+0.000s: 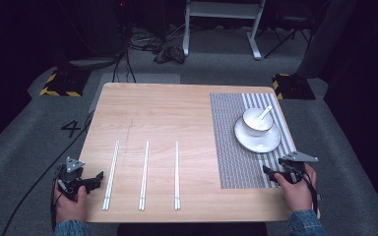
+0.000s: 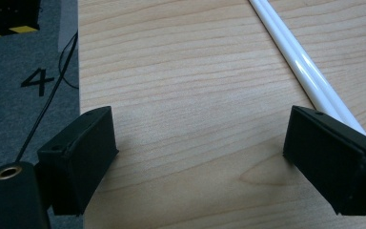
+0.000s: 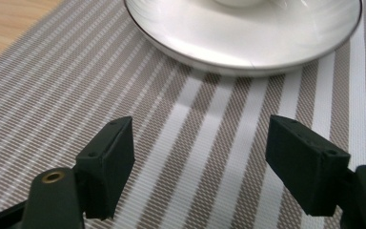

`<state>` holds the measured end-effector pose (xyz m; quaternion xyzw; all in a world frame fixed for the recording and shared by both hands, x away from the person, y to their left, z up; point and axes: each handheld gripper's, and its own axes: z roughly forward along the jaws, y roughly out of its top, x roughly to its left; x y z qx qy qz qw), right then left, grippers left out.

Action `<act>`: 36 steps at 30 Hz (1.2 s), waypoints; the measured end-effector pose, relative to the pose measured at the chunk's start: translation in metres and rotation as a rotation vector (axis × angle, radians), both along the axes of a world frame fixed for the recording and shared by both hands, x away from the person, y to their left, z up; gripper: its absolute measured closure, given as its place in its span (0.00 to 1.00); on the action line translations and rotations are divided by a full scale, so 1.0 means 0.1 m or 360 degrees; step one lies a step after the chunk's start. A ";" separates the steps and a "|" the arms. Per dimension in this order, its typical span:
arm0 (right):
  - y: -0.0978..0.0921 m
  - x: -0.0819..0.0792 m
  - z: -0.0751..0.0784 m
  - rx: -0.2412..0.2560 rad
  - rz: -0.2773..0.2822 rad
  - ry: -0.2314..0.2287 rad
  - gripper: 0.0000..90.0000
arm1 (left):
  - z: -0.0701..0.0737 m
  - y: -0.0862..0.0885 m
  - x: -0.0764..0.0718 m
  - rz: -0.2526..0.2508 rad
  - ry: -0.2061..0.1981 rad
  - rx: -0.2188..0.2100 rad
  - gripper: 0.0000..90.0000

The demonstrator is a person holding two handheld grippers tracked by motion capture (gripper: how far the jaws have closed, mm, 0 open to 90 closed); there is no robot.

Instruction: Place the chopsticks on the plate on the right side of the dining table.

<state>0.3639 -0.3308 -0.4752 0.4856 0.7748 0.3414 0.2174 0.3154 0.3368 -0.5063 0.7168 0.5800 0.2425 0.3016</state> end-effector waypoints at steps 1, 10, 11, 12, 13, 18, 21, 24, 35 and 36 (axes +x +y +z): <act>0.03 0.01 0.04 0.0008 0.0012 0.0000 0.28 | 0.00 0.00 0.00 0.0000 0.0000 0.0002 0.12; 0.33 0.05 0.35 0.0035 0.0129 -0.0032 0.28 | 0.00 0.00 0.00 -0.0004 -0.0002 0.0014 0.12; 0.36 0.06 0.38 0.0035 0.0142 -0.0035 0.28 | 0.00 0.00 0.00 -0.0005 -0.0004 0.0015 0.12; 0.36 0.06 0.38 0.0035 0.0142 -0.0035 0.28 | 0.00 0.00 0.00 -0.0005 -0.0004 0.0015 0.12; 0.43 0.07 0.44 0.0032 0.0169 -0.0045 0.28 | 0.00 0.00 0.00 -0.0005 -0.0004 0.0015 0.12; 0.64 0.11 0.53 0.0024 0.0233 -0.0062 0.28 | 0.00 0.00 0.00 0.0000 -0.0002 0.0008 0.12; 0.79 0.15 0.55 0.0016 0.0282 -0.0071 0.28 | 0.00 0.00 0.00 -0.0002 -0.0002 0.0007 0.12; 0.98 0.19 0.56 0.0018 0.0336 -0.0078 0.28 | 0.00 0.00 0.00 -0.0001 -0.0002 0.0007 0.12; 1.70 0.26 0.54 -0.0010 0.0533 -0.0078 0.29 | 0.00 -0.01 -0.01 -0.0007 -0.0008 0.0025 0.12; 1.75 0.27 0.53 -0.0011 0.0547 -0.0079 0.29 | 0.00 -0.01 -0.01 -0.0008 -0.0005 0.0025 0.12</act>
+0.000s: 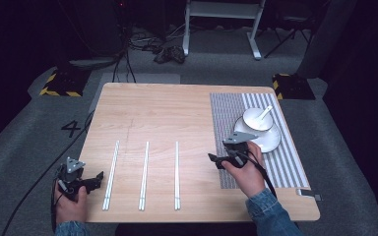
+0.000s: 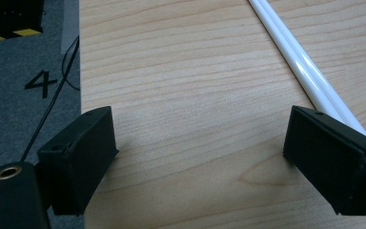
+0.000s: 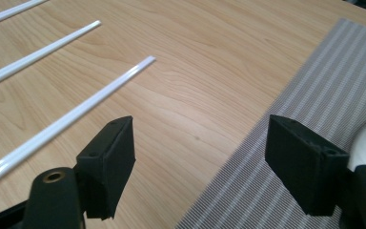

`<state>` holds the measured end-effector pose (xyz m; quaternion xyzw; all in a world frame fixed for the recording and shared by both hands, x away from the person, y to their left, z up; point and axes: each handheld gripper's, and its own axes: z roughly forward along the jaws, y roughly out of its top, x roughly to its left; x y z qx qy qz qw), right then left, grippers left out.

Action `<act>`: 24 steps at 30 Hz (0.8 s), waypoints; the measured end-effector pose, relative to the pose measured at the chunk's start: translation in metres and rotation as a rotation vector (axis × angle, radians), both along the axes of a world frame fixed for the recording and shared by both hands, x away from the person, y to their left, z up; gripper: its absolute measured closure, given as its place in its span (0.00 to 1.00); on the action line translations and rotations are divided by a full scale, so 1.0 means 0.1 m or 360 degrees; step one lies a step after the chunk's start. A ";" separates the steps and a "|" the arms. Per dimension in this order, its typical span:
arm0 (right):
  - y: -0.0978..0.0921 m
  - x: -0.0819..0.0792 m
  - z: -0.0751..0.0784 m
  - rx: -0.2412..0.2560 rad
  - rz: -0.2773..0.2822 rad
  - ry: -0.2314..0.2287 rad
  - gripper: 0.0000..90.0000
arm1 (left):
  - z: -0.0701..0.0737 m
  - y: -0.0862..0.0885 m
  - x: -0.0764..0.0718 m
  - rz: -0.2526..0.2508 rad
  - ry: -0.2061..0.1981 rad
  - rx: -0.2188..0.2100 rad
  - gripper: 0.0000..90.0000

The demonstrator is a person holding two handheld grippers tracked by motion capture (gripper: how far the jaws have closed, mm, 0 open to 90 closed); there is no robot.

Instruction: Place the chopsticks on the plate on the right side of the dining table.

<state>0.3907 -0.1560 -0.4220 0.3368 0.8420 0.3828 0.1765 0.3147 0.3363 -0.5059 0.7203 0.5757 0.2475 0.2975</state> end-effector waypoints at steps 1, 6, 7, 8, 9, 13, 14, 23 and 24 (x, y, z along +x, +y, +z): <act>0.05 0.01 0.00 0.0001 0.0008 -0.0004 0.28 | 0.00 0.00 0.00 0.0002 -0.0001 -0.0002 0.12; 0.27 0.03 -0.04 0.0012 0.0029 0.0004 0.28 | 0.00 0.00 0.00 0.0000 0.0000 0.0000 0.12; 0.31 0.03 -0.05 0.0007 0.0044 0.0006 0.28 | 0.00 0.00 0.00 0.0000 0.0001 -0.0001 0.12; 0.35 0.03 -0.06 0.0006 0.0054 0.0010 0.28 | 0.00 0.00 0.00 0.0000 0.0000 0.0000 0.12; 0.40 0.03 -0.08 0.0000 0.0065 0.0015 0.28 | 0.00 0.00 0.00 0.0002 -0.0001 -0.0002 0.12; 0.57 0.02 -0.19 -0.0048 0.0105 0.0042 0.28 | 0.00 0.00 0.00 0.0002 -0.0002 0.0000 0.12; 0.61 0.02 -0.22 -0.0055 0.0117 0.0048 0.28 | 0.00 0.00 0.00 0.0002 -0.0002 0.0000 0.12; 0.91 0.00 -0.46 -0.0096 0.0144 0.0084 0.28 | 0.00 0.00 0.00 0.0000 -0.0002 0.0000 0.12; 0.93 0.00 -0.48 -0.0096 0.0139 0.0096 0.28 | 0.00 -0.01 0.00 0.0001 -0.0002 -0.0001 0.12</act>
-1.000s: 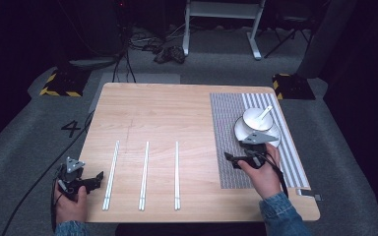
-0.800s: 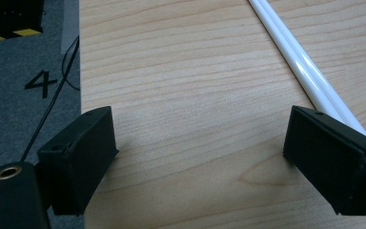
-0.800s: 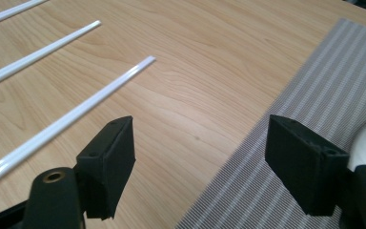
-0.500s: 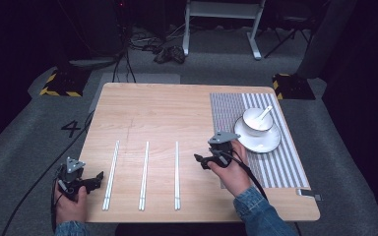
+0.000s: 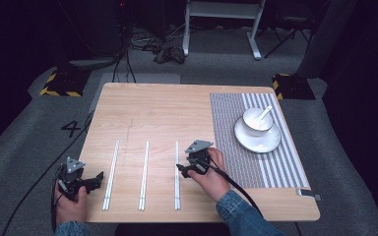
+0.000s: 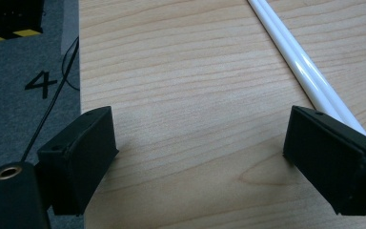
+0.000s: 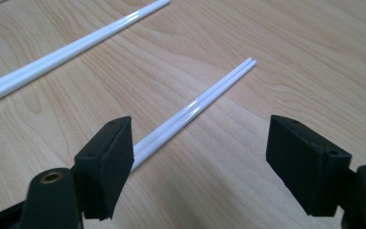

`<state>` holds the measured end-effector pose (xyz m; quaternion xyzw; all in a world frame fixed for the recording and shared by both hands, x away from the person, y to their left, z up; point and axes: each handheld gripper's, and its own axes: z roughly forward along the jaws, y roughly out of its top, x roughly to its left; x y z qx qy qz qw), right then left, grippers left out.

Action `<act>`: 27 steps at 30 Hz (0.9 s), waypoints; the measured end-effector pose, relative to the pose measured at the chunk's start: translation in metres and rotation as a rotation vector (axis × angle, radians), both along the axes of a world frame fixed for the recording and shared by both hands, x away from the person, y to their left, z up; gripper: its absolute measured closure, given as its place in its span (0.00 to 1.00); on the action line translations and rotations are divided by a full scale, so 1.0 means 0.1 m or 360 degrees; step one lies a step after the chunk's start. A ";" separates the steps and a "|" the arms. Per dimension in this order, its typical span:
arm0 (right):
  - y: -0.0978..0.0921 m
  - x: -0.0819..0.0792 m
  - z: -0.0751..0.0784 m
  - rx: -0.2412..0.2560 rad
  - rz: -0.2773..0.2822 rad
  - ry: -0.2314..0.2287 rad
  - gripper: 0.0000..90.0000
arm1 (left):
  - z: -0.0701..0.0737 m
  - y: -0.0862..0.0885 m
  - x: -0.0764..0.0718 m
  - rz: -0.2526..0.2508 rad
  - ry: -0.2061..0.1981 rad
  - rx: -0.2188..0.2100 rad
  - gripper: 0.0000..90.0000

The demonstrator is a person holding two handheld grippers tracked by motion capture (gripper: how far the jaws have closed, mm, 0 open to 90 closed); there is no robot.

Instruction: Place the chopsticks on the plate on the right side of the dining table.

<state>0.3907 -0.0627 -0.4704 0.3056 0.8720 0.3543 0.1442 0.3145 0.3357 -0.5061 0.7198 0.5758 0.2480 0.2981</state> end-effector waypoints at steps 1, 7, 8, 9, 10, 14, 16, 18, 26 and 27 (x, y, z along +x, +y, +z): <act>0.00 0.00 0.00 0.0000 0.0000 0.0000 0.28 | 0.00 0.00 0.00 0.0000 0.0000 0.0000 0.12; 0.06 0.01 -0.12 -0.0006 -0.0023 0.0044 0.28 | 0.00 0.00 0.00 -0.0005 -0.0001 0.0000 0.12; 0.07 0.01 -0.13 -0.0012 -0.0021 0.0040 0.28 | 0.00 0.00 0.00 -0.0007 -0.0002 0.0001 0.12; 0.07 0.01 -0.14 -0.0016 -0.0023 0.0044 0.28 | 0.00 0.00 0.00 -0.0007 -0.0002 0.0001 0.12; 0.07 0.01 -0.14 -0.0016 -0.0023 0.0044 0.28 | 0.00 0.00 0.00 -0.0007 -0.0002 0.0001 0.12; 0.08 0.00 -0.18 -0.0018 -0.0034 0.0054 0.28 | 0.00 0.00 0.00 -0.0007 -0.0003 0.0002 0.12; 0.08 0.00 -0.19 -0.0018 -0.0036 0.0055 0.28 | 0.00 0.00 0.00 -0.0007 -0.0002 0.0001 0.12; 0.09 0.00 -0.20 -0.0010 -0.0036 0.0059 0.27 | 0.00 0.00 0.00 -0.0007 -0.0002 0.0000 0.12; 0.07 0.00 -0.20 -0.0009 -0.0055 0.0065 0.27 | 0.00 0.00 0.00 -0.0007 -0.0002 0.0001 0.12; 0.07 0.00 -0.20 -0.0008 -0.0056 0.0066 0.27 | 0.00 0.00 0.00 -0.0007 -0.0002 0.0001 0.12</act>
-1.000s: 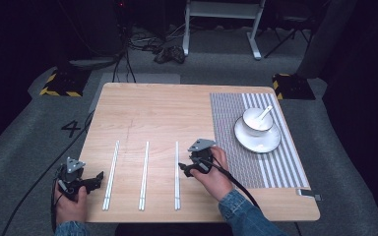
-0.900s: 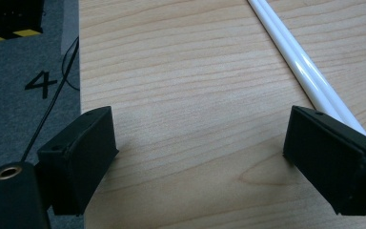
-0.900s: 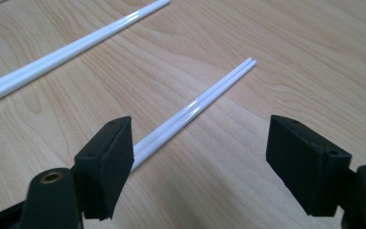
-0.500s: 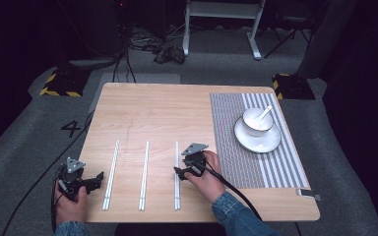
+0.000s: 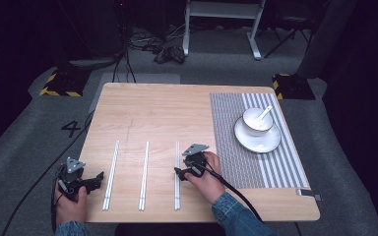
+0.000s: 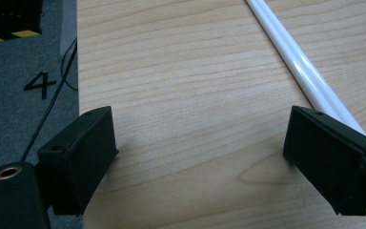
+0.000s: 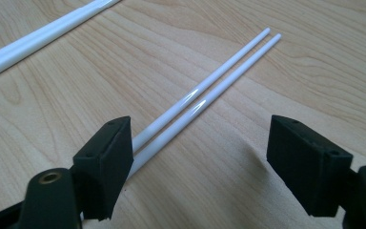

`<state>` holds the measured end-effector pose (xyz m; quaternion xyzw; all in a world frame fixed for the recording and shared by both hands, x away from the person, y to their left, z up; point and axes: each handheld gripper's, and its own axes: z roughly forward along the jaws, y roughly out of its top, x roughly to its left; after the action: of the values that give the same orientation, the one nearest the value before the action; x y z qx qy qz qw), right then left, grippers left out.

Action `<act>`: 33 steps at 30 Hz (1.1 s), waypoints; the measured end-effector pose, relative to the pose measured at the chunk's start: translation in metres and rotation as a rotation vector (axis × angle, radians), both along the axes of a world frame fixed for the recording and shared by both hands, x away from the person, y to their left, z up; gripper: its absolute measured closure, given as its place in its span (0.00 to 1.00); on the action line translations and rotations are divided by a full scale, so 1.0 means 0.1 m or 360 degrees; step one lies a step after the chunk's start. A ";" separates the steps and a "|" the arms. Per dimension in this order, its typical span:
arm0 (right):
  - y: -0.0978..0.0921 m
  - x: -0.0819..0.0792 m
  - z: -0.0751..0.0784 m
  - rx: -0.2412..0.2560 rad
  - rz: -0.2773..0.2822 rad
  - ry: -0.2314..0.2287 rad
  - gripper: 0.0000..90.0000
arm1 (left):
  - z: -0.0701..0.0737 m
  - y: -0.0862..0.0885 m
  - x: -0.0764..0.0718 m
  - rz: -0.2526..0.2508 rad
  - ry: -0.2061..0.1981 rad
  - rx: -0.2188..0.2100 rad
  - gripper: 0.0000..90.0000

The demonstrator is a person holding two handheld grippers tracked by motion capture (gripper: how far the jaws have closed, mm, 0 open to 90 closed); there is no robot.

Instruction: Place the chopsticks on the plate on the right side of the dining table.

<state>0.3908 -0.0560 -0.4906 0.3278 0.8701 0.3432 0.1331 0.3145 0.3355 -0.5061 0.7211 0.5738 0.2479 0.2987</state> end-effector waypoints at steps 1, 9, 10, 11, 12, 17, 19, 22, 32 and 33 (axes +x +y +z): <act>0.00 0.00 0.00 -0.0007 -0.0001 0.0000 0.27 | 0.00 0.00 0.00 0.0000 0.0000 0.0000 0.12; -0.05 0.01 -0.02 -0.0027 -0.0012 0.0035 0.37 | 0.00 0.00 0.00 0.0000 -0.0001 0.0000 0.12; -0.07 0.01 -0.02 -0.0030 -0.0021 0.0036 0.40 | 0.00 0.00 0.00 0.0000 -0.0001 0.0000 0.12; -0.09 0.01 -0.01 -0.0035 -0.0024 0.0037 0.44 | 0.00 0.00 0.00 0.0000 -0.0001 0.0001 0.12; -0.10 0.01 0.00 -0.0036 -0.0025 0.0043 0.48 | 0.00 0.00 0.00 0.0000 -0.0002 0.0001 0.12; -0.21 0.01 0.03 -0.0050 -0.0017 0.0070 0.66 | 0.00 0.00 0.00 0.0000 -0.0001 0.0002 0.12; -0.25 0.02 0.03 -0.0051 -0.0020 0.0075 0.72 | 0.00 0.00 0.00 0.0000 -0.0001 0.0002 0.12; -0.28 0.02 0.04 -0.0053 -0.0021 0.0083 0.77 | 0.00 0.00 0.00 0.0000 -0.0001 0.0001 0.12; -0.42 0.05 0.07 -0.0083 -0.0040 0.0128 0.90 | 0.00 0.00 0.00 0.0000 -0.0001 0.0001 0.12; -0.43 0.05 0.07 -0.0086 -0.0041 0.0134 0.91 | 0.00 0.00 0.00 0.0000 -0.0001 0.0001 0.12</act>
<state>0.3958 -0.0993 -0.4834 0.3494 0.8796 0.3037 0.1095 0.3144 0.3355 -0.5061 0.7212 0.5736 0.2485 0.2987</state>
